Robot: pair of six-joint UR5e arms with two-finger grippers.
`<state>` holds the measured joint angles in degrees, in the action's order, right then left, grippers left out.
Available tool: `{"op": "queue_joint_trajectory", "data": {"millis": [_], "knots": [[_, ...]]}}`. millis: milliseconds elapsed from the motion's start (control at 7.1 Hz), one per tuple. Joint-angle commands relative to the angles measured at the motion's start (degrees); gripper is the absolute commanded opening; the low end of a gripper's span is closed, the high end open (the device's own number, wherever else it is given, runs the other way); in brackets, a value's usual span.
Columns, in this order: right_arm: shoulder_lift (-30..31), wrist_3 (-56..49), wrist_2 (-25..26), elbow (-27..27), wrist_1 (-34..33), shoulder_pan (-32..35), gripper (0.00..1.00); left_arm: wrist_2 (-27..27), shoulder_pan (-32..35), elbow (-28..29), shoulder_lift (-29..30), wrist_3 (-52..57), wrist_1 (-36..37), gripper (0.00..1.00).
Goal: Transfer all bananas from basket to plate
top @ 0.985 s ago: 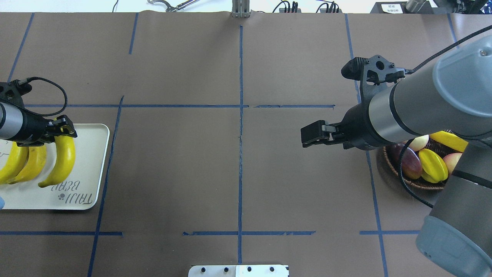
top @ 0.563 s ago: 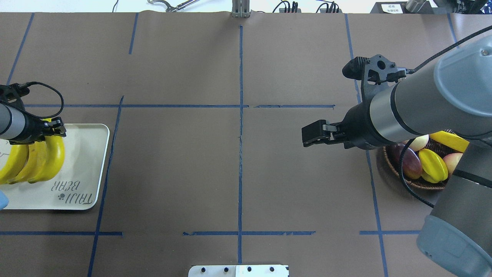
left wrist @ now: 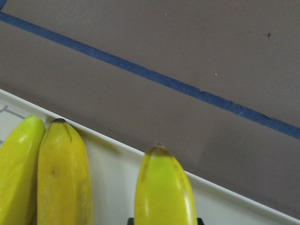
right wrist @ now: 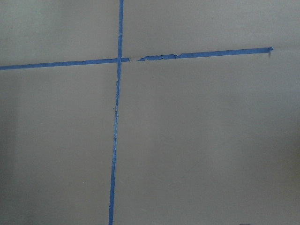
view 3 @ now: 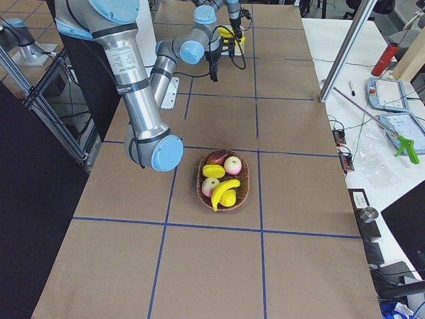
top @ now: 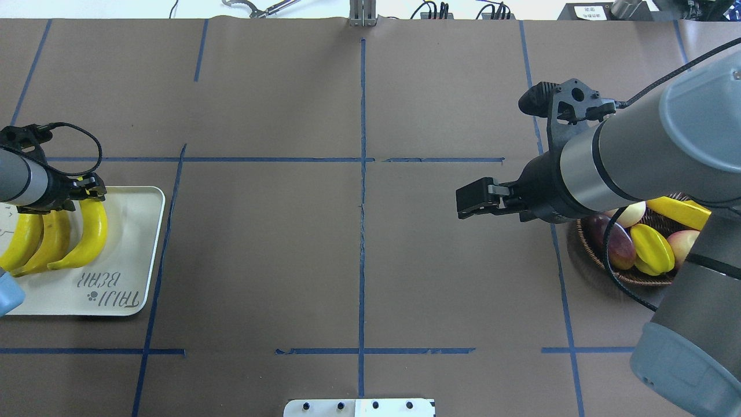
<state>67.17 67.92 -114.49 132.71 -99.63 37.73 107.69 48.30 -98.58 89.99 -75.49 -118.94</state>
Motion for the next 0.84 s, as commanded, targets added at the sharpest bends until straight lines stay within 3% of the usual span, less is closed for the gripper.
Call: {"op": "queue_joint_trajectory", "data": {"millis": [0, 141, 282, 422, 563, 704], "knots": [[0.33, -0.16, -0.12, 0.35, -0.3, 1.63, 1.0, 0.59, 0.39, -2.21, -0.77, 2.36, 0.2, 1.0], [0.86, -1.2, -0.3, 0.35, -2.65, 3.12, 1.0, 1.11, 0.4, -3.71, -0.69, 2.46, 1.68, 1.0], [3.56, -5.74, -1.43, 0.35, -3.11, 4.79, 1.0, 3.64, 0.92, -8.25, -0.43, 3.67, 7.87, 1.0], [7.85, -12.05, -2.66, 0.7, -2.86, 7.94, 1.0, 3.93, 1.18, -15.17, 0.53, 7.43, 19.5, 1.0], [11.72, -17.42, -4.5, 0.62, -2.68, 11.36, 1.0, 3.93, 1.1, -20.02, 5.41, 8.51, 30.41, 1.0], [14.89, -24.26, -5.56, 0.18, -2.68, 14.7, 1.0, 3.93, 0.75, -20.33, 12.51, 7.82, 36.78, 1.0]]}}
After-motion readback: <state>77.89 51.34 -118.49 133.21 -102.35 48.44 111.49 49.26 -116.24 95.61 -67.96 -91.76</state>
